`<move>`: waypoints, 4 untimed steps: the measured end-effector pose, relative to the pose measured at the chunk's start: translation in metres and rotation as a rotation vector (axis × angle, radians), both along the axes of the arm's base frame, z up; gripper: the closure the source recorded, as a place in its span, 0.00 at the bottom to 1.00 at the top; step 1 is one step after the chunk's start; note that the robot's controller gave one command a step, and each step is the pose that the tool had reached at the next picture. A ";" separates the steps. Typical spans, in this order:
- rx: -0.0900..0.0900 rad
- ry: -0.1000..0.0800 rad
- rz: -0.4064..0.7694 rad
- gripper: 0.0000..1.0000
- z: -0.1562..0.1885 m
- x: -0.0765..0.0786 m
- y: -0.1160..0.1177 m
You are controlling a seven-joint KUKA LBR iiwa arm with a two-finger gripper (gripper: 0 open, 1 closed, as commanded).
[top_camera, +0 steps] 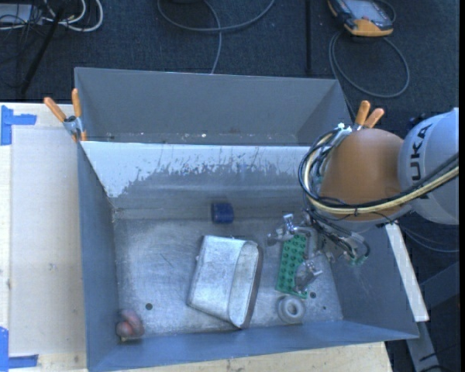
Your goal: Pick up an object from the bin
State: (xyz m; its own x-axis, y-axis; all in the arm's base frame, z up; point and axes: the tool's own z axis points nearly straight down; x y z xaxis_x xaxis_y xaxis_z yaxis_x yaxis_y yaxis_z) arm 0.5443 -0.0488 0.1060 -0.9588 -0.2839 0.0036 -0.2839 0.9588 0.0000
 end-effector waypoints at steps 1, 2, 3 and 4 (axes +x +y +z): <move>0.009 -0.002 0.070 0.00 -0.033 0.011 -0.040; 0.005 0.001 0.071 1.00 -0.030 0.010 -0.041; 0.000 -0.012 0.422 1.00 0.101 0.065 -0.065; 0.004 -0.006 0.418 0.00 0.098 0.063 -0.066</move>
Offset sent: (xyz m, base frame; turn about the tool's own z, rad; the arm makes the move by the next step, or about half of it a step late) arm 0.0086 -0.0432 -0.0360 -0.0749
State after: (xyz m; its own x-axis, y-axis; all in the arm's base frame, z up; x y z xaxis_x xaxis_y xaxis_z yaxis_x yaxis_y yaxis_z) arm 0.6078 -0.1147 0.2038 -0.7612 -0.6485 -0.0029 -0.6485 0.7612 0.0005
